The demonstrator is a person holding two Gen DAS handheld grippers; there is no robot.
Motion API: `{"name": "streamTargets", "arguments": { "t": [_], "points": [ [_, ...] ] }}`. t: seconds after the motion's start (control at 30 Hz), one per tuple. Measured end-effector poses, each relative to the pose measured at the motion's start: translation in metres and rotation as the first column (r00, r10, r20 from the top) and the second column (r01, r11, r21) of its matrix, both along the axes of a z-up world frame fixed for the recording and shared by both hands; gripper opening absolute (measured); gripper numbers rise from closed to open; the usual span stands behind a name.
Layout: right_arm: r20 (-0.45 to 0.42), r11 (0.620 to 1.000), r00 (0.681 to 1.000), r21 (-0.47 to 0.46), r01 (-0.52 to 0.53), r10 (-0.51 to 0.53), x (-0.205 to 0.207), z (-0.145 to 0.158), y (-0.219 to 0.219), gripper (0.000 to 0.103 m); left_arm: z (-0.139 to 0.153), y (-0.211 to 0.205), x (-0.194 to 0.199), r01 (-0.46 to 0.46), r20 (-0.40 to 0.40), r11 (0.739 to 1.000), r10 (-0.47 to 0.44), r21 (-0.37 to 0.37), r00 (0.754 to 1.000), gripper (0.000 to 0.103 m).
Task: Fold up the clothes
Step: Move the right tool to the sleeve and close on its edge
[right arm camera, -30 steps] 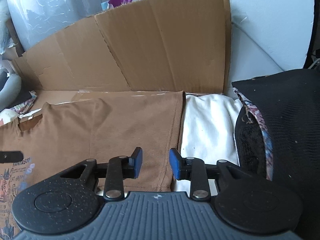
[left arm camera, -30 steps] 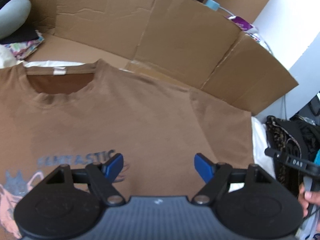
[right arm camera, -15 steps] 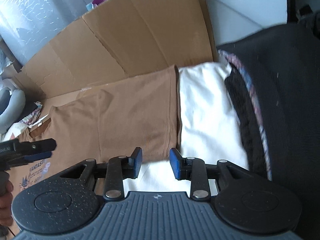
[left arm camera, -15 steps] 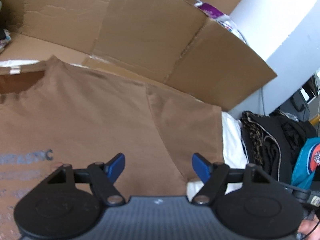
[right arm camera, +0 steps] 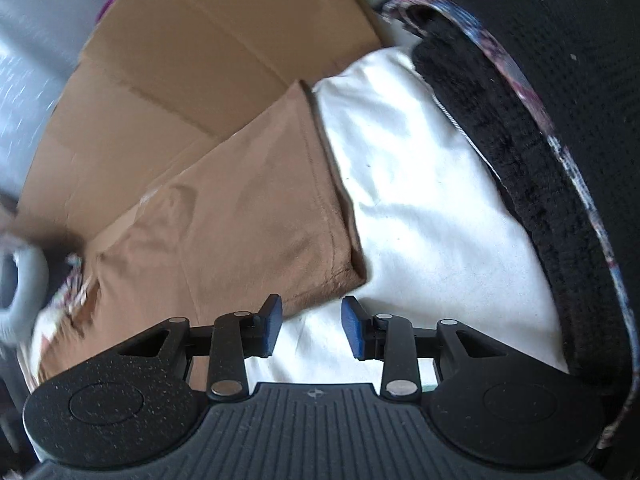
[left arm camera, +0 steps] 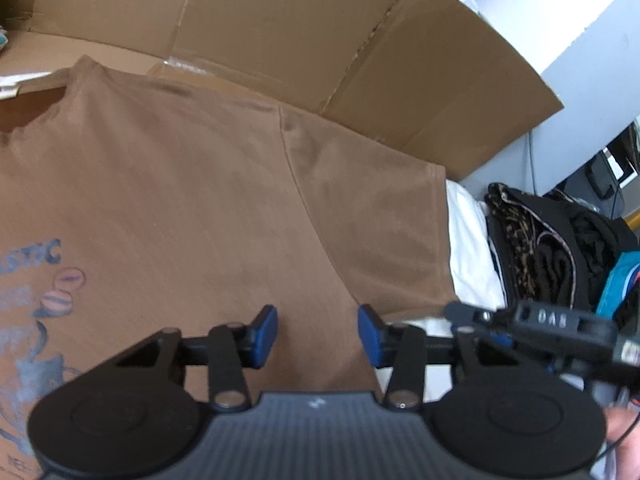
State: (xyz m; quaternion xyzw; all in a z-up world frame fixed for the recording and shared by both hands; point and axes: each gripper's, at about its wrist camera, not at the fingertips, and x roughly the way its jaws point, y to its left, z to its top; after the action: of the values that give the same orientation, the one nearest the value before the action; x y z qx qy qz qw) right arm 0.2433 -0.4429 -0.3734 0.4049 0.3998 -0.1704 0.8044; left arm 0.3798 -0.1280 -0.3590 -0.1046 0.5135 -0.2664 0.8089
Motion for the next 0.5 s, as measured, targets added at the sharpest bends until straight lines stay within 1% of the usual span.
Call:
{"name": "streamTargets", "arguments": {
  "t": [0.1,0.13,0.17,0.2,0.37,0.4,0.43,0.47,0.5],
  "points": [
    [-0.007,0.997,0.998,0.045,0.067,-0.067,0.001,-0.004,-0.008,0.042,-0.002,-0.002,-0.003,0.008,0.003,1.0,-0.008,0.005,1.0,0.043],
    [-0.007,0.994,0.996,0.063,0.089,-0.089,0.001,-0.005,-0.011,0.042,-0.003,-0.003,-0.003,0.012,0.002,1.0,-0.012,0.006,1.0,0.04],
    [-0.009,0.992,0.994,0.072,0.105,-0.105,0.002,-0.006,-0.013,0.042,-0.004,-0.005,-0.004,0.017,0.001,1.0,-0.017,0.007,1.0,0.035],
    [-0.011,0.989,0.993,0.081,0.121,-0.12,0.002,-0.007,-0.014,0.042,-0.005,-0.006,-0.004,0.022,-0.001,1.0,-0.022,0.008,1.0,0.033],
    [-0.028,0.979,0.986,0.115,0.166,-0.164,0.006,-0.009,-0.016,0.042,-0.009,-0.01,-0.005,0.025,0.003,0.999,-0.025,0.026,1.0,0.031],
    [-0.032,0.977,0.985,0.123,0.174,-0.171,0.007,-0.01,-0.016,0.04,-0.009,-0.011,-0.005,0.025,0.006,0.999,-0.026,0.03,1.0,0.031],
    [-0.031,0.975,0.984,0.131,0.179,-0.177,0.008,-0.009,-0.016,0.034,-0.009,-0.012,-0.005,0.028,0.01,0.999,-0.028,0.033,1.0,0.031],
    [-0.03,0.973,0.983,0.139,0.184,-0.182,0.008,-0.009,-0.016,0.031,-0.01,-0.013,-0.005,0.031,0.015,0.999,-0.031,0.037,0.999,0.031],
    [-0.029,0.972,0.982,0.141,0.187,-0.185,0.008,-0.009,-0.017,0.025,-0.01,-0.014,-0.005,0.034,0.02,0.998,-0.035,0.043,0.999,0.031]
  ]
}}
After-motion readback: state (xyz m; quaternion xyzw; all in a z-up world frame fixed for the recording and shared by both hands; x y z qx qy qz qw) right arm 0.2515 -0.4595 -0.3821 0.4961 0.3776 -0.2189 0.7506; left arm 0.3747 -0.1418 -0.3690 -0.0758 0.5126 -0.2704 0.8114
